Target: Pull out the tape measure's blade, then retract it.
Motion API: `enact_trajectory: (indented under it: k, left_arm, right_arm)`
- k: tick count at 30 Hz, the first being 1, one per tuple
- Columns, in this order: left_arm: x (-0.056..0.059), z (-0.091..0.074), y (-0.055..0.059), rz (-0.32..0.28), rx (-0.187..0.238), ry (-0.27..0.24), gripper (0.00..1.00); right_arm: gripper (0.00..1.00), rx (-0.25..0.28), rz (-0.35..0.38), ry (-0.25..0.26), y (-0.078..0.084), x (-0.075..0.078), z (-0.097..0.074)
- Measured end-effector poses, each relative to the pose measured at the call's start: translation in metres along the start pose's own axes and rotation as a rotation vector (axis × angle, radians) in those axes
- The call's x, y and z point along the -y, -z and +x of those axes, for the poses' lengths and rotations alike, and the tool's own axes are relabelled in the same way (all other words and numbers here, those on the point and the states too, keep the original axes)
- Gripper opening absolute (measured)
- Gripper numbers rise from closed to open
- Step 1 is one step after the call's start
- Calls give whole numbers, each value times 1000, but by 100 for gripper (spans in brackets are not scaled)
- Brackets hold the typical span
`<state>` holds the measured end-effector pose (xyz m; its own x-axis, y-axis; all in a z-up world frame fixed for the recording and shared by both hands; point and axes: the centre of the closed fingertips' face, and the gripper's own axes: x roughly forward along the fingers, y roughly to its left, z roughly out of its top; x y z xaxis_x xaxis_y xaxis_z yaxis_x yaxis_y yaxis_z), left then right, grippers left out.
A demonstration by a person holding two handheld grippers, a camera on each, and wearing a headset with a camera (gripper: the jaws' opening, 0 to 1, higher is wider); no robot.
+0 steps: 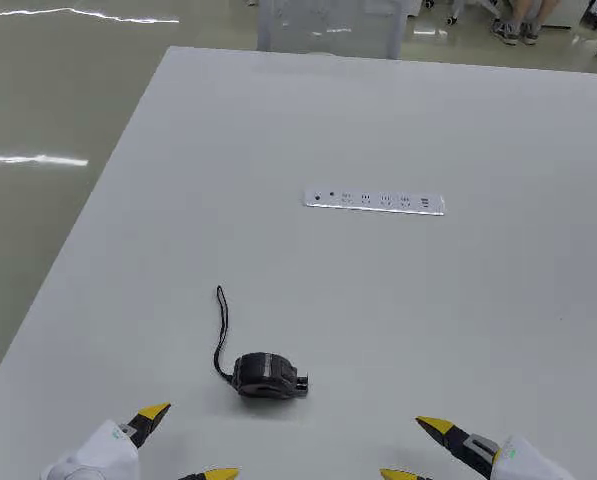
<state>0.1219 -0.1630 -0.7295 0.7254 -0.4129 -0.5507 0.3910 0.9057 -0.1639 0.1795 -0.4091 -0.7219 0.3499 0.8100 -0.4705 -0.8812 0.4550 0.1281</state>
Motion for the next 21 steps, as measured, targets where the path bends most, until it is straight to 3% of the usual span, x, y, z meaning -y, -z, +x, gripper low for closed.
enact_trajectory:
  k: [9, 21]
  left_arm:
    - [1, -9, 9, -12, -2, 13, 80]
    - [-3, -21, 10, -21, 4, 26, 83]
  right_arm:
    - [55, -14, 12, 28, 4, 0, -13]
    - [58, -17, 33, 55, 11, 1, -31]
